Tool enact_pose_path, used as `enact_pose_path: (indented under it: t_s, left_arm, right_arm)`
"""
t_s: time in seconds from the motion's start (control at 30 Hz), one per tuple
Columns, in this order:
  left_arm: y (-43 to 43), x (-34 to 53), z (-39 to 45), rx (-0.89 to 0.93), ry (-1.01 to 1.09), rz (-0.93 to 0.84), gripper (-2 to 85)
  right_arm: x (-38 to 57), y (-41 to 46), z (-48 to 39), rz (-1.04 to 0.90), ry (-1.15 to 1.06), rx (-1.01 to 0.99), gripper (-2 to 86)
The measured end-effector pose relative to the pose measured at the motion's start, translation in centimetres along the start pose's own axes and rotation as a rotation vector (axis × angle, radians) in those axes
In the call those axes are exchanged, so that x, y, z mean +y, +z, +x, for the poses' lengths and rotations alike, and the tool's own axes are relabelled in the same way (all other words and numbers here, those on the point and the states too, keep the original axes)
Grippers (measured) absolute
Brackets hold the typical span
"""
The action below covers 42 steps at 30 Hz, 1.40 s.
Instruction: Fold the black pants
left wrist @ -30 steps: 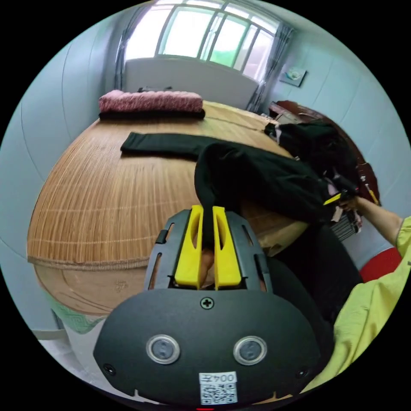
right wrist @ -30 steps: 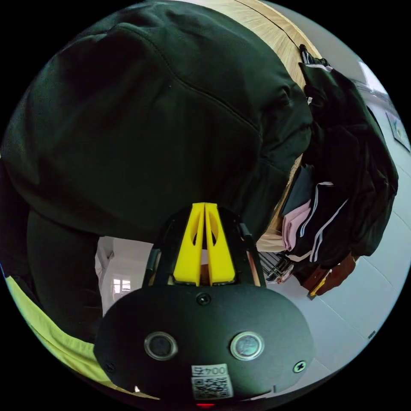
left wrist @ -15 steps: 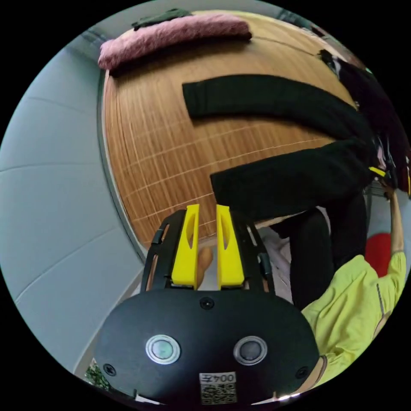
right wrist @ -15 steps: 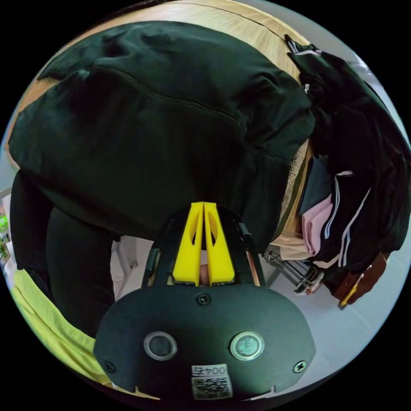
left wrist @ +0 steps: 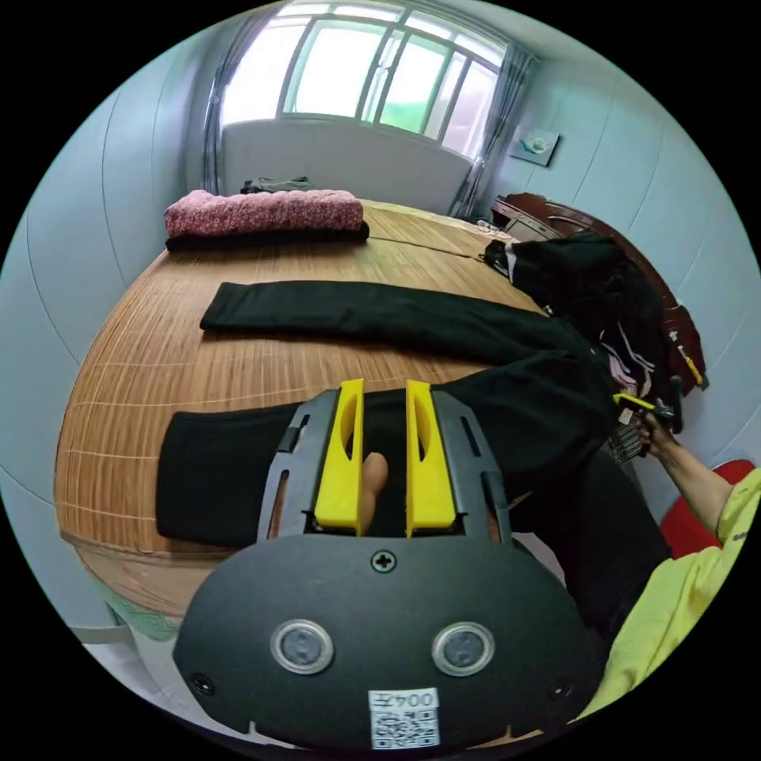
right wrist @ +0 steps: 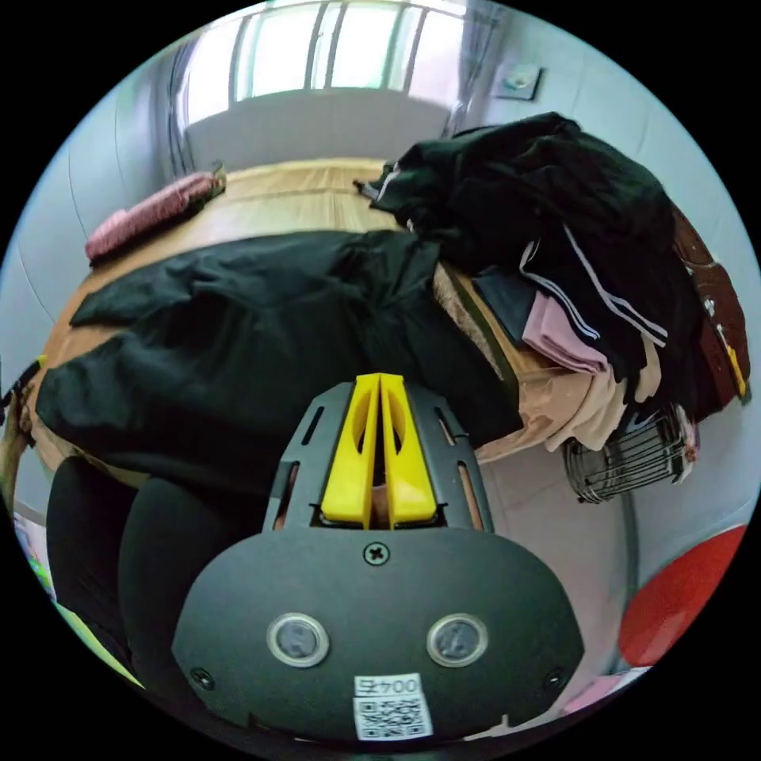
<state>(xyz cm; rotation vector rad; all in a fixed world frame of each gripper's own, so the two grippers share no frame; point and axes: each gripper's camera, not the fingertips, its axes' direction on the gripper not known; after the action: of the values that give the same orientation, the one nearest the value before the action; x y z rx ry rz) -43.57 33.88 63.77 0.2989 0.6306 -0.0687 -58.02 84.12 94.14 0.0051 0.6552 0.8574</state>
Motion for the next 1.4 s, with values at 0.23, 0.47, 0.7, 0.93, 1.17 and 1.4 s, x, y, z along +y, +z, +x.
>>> enact_pose_path:
  t_s: [0.23, 0.47, 0.7, 0.93, 1.17, 1.4]
  left_arm:
    - [4.2, 2.8, 3.8, -0.133, 0.090, -0.083, 7.3]
    - [-0.9, -4.1, 6.0, -0.129, 0.060, 0.139, 1.1]
    - [11.4, -16.2, 5.7, -0.242, 0.089, -0.116, 0.3]
    - [16.6, -18.3, 1.8, -0.362, 0.025, -0.187, 0.1]
    - [13.6, -19.4, -7.0, -0.506, -0.048, -0.204, 0.1]
    - [-2.1, -15.3, -6.8, -0.151, 0.010, 0.020, 0.1]
  right_arm:
    - [-2.6, -1.6, -1.7, 0.113, -0.053, -0.083, 4.1]
    - [-11.5, 3.9, 4.4, -0.047, 0.072, -0.037, 4.6]
    - [-13.1, 10.1, 4.4, -0.180, 0.009, -0.075, 5.7]
    - [-16.5, 11.8, 1.7, -0.198, -0.059, 0.055, 1.0]
    - [-20.5, 12.9, -6.7, -0.177, -0.170, -0.035, 0.0]
    - [-20.6, 5.6, -1.3, 0.050, -0.180, 0.087, 2.0]
